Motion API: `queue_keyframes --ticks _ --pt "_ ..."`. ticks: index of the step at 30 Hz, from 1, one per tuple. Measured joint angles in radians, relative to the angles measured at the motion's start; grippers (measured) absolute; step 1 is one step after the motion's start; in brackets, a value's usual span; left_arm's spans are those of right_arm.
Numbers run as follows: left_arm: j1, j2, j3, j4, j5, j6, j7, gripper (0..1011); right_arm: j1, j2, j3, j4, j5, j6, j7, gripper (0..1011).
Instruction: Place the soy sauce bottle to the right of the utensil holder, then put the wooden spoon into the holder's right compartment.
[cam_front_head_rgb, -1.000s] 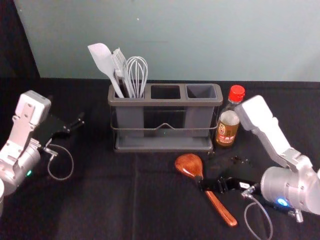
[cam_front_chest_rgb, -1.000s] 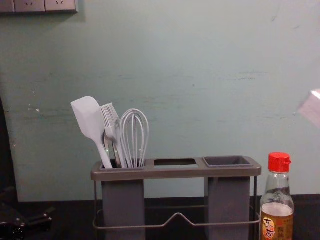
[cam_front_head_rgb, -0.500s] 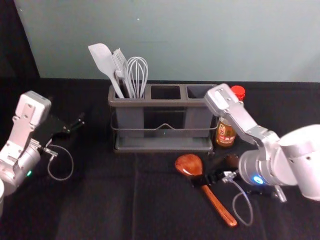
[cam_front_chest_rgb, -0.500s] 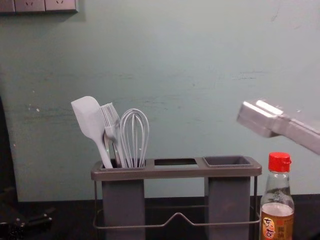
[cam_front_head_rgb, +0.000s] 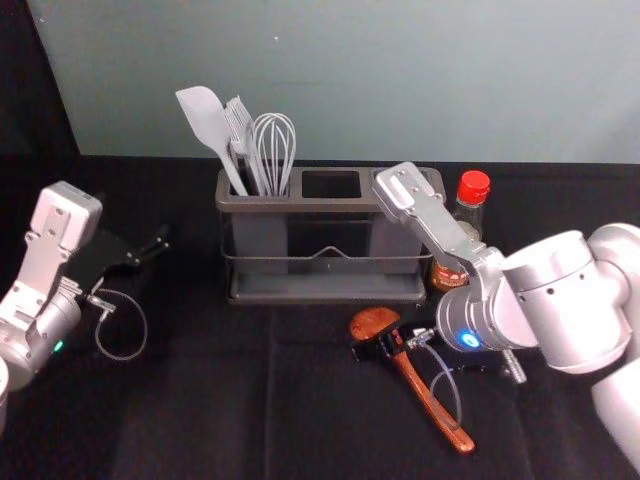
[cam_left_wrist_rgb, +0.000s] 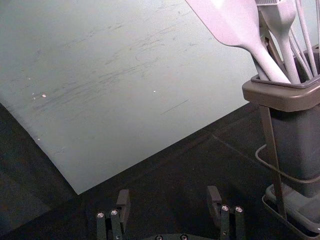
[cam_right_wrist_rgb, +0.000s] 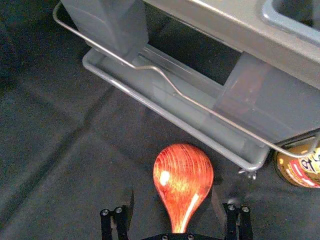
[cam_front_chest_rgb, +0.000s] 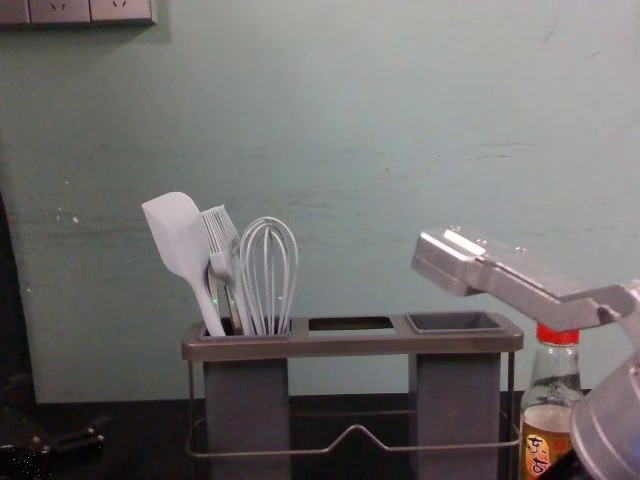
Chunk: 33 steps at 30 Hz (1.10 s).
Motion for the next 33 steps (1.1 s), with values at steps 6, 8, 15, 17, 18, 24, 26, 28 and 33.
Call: queue_keyframes --ticks 6,8,15,17,18,24,26,28,33 --pt "0.000 0.000 0.000 0.000 0.000 0.000 0.000 1005 -0.004 -0.039 0.004 0.032 -0.024 -0.014 -0.022 1003" --pt "0.000 0.000 0.000 0.000 0.000 0.000 0.000 1005 -0.013 -0.054 0.010 0.038 -0.036 -0.023 -0.037 1003" --pt "0.000 0.000 0.000 0.000 0.000 0.000 0.000 1005 -0.032 -0.096 0.024 0.060 -0.067 -0.038 -0.072 1003" --pt "0.000 0.000 0.000 0.000 0.000 0.000 0.000 1005 -0.038 -0.111 0.028 0.064 -0.081 -0.039 -0.091 1003" --pt "0.000 0.000 0.000 0.000 0.000 0.000 0.000 1005 -0.038 -0.111 0.028 0.064 -0.081 -0.039 -0.091 1003" --pt "0.000 0.000 0.000 0.000 0.000 0.000 0.000 1005 -0.051 -0.137 0.046 0.075 -0.101 -0.051 -0.108 1003" --pt "0.000 0.000 0.000 0.000 0.000 0.000 0.000 1005 -0.051 -0.143 0.049 0.082 -0.106 -0.053 -0.107 1003" --pt "0.000 0.000 0.000 0.000 0.000 0.000 0.000 1005 -0.050 -0.145 0.050 0.086 -0.108 -0.054 -0.107 1003" --pt "0.000 0.000 0.000 0.000 0.000 0.000 0.000 1005 -0.046 -0.152 0.056 0.099 -0.116 -0.058 -0.098 1003"
